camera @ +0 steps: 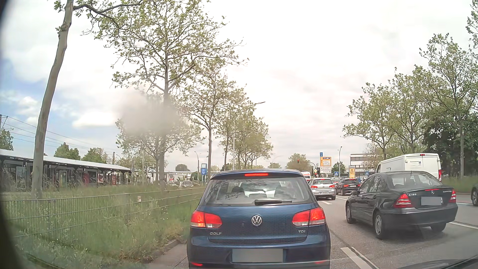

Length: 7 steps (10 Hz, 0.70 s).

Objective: Follow the waypoints while adhering to traffic rules and regulations

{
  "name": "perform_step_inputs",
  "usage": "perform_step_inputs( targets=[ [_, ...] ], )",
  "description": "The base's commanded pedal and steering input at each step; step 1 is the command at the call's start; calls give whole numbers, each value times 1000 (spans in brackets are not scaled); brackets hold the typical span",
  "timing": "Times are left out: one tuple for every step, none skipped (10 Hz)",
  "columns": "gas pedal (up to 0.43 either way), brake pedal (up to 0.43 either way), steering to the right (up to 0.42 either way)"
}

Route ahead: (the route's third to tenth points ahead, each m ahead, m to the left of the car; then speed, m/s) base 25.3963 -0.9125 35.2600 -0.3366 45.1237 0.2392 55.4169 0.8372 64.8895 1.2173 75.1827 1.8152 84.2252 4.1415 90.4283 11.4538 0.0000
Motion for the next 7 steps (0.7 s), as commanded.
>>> perform_step_inputs(
  targets=[
    [0,250,-4],
    [0,250,-4],
    [0,250,-4],
    [0,250,-4],
    [0,250,-4],
    [0,250,-4],
    [0,250,-4]
  ],
)
